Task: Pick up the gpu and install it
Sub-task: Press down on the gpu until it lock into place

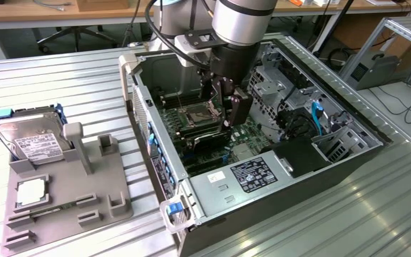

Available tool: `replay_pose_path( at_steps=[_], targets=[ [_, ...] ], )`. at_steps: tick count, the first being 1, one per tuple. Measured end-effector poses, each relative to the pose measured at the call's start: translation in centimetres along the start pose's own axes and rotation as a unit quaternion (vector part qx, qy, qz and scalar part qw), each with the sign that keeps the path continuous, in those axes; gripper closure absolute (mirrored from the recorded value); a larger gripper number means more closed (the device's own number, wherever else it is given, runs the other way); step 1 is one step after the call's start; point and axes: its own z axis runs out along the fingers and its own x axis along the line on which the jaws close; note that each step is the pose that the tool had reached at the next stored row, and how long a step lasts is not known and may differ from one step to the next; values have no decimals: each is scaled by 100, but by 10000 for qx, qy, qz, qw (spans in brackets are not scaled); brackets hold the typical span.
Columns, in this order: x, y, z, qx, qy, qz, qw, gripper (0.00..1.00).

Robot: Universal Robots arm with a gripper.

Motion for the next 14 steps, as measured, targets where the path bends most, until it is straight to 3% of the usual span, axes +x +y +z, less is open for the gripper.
replay_pose_path(
  at_steps=[6,10,12,14],
  targets=[
    [0,0,0,0,0,0,10000,7],
    [0,0,0,0,0,0,10000,38],
    [0,0,0,0,0,0,10000,44],
    [0,0,0,0,0,0,10000,56]
  ],
)
